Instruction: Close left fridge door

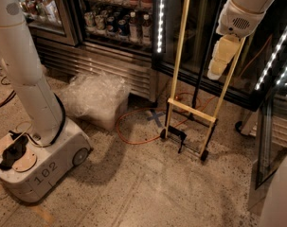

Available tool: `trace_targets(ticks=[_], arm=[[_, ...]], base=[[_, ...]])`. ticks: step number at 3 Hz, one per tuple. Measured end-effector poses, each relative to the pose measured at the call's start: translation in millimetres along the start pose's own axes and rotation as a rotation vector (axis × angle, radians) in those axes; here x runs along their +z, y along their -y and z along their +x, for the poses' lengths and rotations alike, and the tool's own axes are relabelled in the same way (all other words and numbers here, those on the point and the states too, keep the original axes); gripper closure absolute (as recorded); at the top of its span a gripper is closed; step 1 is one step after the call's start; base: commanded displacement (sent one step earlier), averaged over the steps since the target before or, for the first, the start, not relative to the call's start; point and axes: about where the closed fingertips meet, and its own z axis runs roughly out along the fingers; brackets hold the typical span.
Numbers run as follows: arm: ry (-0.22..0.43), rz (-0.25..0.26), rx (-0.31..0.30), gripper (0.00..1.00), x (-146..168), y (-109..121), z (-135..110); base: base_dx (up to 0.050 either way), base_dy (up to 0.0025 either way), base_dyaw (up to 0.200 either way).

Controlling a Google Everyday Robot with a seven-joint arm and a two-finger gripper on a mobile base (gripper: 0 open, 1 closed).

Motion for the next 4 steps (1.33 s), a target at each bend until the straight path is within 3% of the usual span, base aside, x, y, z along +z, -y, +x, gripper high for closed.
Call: trace_targets(ticks=[1, 4], arm=[[0.003, 0.005, 0.0, 0.0, 1.2, 1.7, -1.3], [0.003, 0.005, 0.0, 0.0, 1.2, 1.7, -1.3]], base=[[0.0, 0.0, -0.088], [-0.001, -0.00028, -0.209]])
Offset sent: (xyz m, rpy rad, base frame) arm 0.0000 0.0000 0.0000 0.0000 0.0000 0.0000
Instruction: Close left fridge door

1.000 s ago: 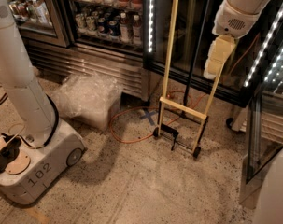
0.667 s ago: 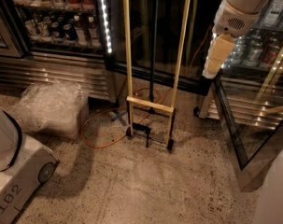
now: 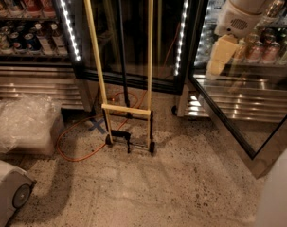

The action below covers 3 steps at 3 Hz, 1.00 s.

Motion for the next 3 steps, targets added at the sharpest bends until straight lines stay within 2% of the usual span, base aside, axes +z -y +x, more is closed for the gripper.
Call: trace_targets(ticks=[3], arm=[[0.0, 0.0, 0.0, 0.0, 0.0, 0.0, 0.0]], base=[[0.0, 0.00001, -0.2]])
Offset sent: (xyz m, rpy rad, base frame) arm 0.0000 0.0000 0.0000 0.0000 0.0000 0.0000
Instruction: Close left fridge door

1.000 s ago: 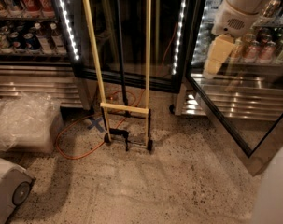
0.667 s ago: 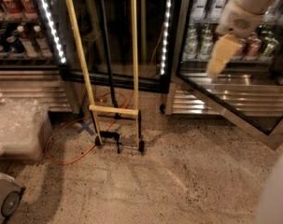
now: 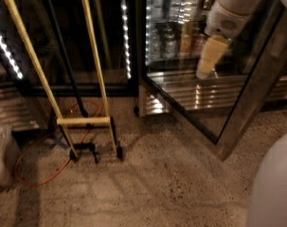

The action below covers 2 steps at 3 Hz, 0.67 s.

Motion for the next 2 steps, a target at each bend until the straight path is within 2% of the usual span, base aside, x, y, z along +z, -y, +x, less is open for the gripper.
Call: trace_targets(ticks=[1, 2], arm=[[0.0, 0.0, 0.0, 0.0, 0.0, 0.0, 0.0], [0.0, 0.0, 0.0, 0.0, 0.0, 0.0, 0.0]], base=[[0.049, -0.00074, -0.021], [0.049, 0.00004, 0.0]])
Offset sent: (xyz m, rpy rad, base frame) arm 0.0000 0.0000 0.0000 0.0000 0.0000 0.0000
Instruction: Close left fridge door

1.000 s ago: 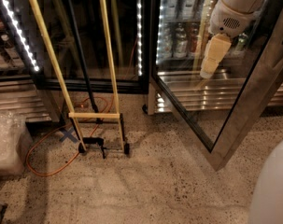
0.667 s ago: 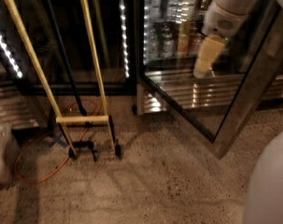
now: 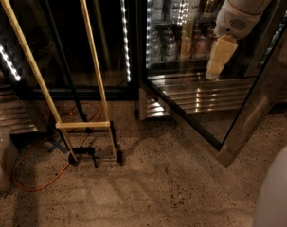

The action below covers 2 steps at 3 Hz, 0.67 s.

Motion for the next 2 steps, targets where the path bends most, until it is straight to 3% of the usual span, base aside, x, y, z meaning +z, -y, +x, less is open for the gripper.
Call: trace_targets(ticks=[2], arm=[[0.0, 0.0, 0.0, 0.0, 0.0, 0.0, 0.0]], base=[[0.049, -0.00004, 0.001]])
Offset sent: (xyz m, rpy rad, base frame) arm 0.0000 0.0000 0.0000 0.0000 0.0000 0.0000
